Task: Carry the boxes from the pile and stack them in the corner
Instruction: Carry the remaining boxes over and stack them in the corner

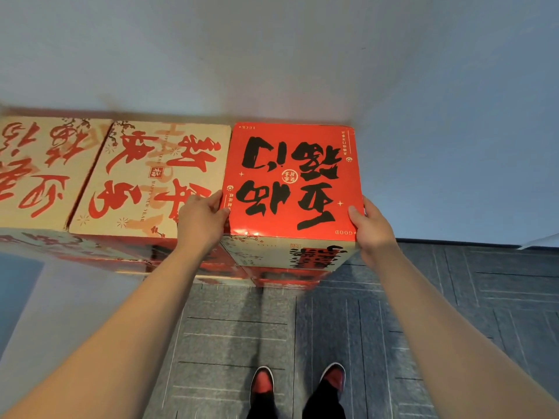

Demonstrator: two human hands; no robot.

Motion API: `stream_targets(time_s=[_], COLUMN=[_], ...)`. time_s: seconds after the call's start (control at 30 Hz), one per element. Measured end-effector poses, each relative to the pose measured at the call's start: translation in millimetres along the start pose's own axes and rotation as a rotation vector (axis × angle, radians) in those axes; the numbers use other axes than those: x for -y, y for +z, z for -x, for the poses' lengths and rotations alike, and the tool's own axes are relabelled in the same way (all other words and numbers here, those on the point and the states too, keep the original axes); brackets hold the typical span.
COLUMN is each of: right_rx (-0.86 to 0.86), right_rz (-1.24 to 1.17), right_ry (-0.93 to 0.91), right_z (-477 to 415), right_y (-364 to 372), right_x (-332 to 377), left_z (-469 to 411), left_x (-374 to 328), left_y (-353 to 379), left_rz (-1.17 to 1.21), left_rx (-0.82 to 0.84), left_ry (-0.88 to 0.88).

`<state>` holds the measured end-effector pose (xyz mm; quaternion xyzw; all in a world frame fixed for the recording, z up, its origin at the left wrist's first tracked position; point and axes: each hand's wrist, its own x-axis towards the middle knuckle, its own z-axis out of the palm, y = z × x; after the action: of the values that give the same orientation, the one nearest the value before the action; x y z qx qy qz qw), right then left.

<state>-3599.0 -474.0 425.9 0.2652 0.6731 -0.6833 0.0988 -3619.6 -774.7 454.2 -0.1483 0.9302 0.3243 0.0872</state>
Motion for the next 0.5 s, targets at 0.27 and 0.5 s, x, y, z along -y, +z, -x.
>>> stream_targets(time_s=[0.27,0.5], right_rx=[-0.021,-0.016], right_rz=[0.026,0.049], right_ry=[0.000,-0.019], right_z=[-0.2,-0.7], right_y=[0.3,-1.4], right_x=[-3.9,-3.0], left_z=[-0.4,0.9], left_x=[4.4,4.3], left_y=[3.0,4.2], left_rz=[-0.001,-0.009], left_rx=[-0.019,-0.033], left_ry=[0.003,0.022])
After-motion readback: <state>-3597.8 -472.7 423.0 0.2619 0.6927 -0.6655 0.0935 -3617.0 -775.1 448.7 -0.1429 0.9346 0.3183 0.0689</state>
